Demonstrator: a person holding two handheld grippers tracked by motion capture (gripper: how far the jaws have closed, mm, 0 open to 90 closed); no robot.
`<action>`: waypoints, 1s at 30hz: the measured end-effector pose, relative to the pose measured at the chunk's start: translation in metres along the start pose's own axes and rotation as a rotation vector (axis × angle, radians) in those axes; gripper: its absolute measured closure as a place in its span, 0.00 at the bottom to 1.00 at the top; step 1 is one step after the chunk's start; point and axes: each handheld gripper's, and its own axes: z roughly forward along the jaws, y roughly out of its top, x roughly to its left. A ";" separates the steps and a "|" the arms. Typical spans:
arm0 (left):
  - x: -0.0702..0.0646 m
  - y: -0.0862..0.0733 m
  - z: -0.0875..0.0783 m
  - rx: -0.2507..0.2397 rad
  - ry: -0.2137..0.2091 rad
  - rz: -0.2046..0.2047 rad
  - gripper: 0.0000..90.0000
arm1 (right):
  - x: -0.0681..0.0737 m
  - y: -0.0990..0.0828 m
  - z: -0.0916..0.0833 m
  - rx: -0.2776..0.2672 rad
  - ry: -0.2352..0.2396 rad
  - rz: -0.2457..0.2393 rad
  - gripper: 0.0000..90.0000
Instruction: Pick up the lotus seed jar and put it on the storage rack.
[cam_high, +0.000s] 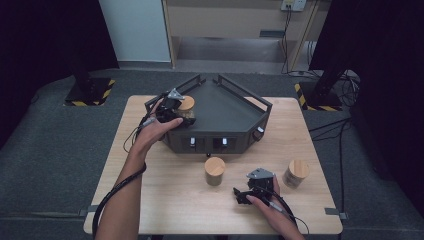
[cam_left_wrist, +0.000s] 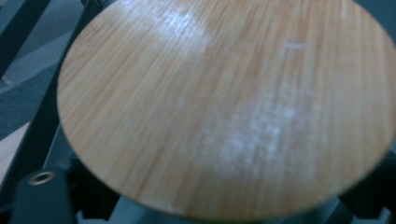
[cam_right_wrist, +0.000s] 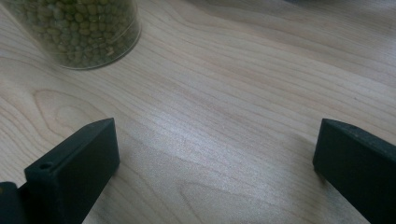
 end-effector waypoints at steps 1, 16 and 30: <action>-0.001 -0.001 -0.002 -0.004 0.005 0.001 0.09 | 0.000 0.000 0.000 0.000 0.000 0.000 0.00; -0.022 -0.028 -0.052 -0.069 0.100 -0.030 0.06 | 0.000 0.000 0.000 0.001 -0.001 0.000 0.00; -0.040 -0.070 -0.081 -0.086 0.138 -0.078 0.06 | 0.000 0.000 0.000 0.001 -0.001 -0.001 0.00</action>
